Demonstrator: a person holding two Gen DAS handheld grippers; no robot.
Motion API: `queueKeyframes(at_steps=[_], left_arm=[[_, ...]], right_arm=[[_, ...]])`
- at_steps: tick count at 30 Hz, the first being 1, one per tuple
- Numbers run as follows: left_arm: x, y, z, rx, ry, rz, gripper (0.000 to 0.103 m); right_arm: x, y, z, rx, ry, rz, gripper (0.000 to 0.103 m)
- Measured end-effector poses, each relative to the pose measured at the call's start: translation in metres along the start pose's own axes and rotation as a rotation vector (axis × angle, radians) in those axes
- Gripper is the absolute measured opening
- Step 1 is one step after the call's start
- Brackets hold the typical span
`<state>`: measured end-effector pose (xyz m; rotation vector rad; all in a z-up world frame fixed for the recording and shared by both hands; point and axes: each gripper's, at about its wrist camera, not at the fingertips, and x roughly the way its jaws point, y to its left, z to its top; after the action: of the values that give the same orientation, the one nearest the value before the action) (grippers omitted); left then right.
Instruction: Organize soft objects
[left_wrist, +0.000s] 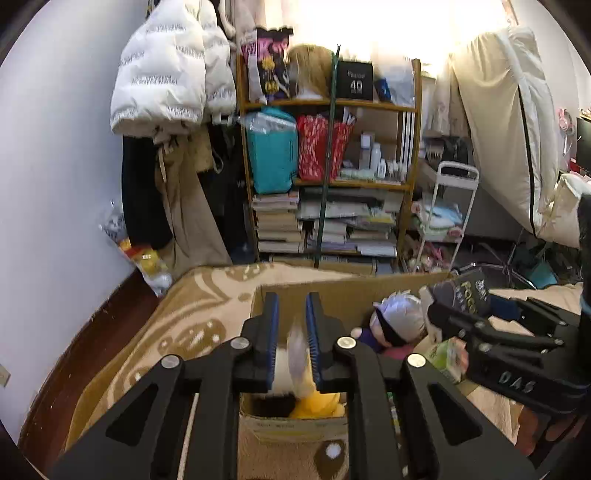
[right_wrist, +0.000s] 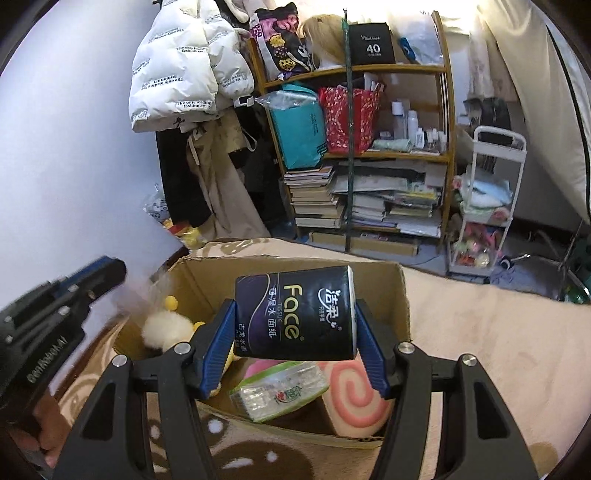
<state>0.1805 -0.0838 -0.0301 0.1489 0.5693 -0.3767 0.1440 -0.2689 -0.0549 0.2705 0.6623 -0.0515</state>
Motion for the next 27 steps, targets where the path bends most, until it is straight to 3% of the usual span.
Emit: queueKeyframes(at_steps=[4, 9, 10, 17, 24, 27], left_arm=[[0.007, 0.002, -0.004, -0.002, 0.033, 0.020, 0.020], [0.004, 0.007, -0.009, -0.008, 0.056, 0.055, 0.048], [0.002, 0.007, -0.010, -0.001, 0.053, 0.065, 0.050], [-0.022, 0.009, -0.011, 0.035, 0.025, 0.107, 0.070], [-0.049, 0.015, -0.011, 0.030, -0.001, 0.137, 0.085], [-0.064, 0.019, -0.010, 0.029, -0.013, 0.150, 0.092]], right_arm=[[0.000, -0.003, -0.001, 0.009, 0.011, 0.005, 0.066], [-0.002, -0.002, -0.003, 0.007, 0.028, 0.010, 0.069], [-0.003, -0.001, -0.003, 0.002, 0.027, 0.014, 0.070], [-0.016, 0.001, -0.001, 0.001, -0.002, 0.011, 0.086], [-0.048, 0.003, 0.002, -0.022, -0.053, -0.055, 0.103], [-0.064, 0.005, 0.004, -0.028, -0.071, -0.073, 0.103]])
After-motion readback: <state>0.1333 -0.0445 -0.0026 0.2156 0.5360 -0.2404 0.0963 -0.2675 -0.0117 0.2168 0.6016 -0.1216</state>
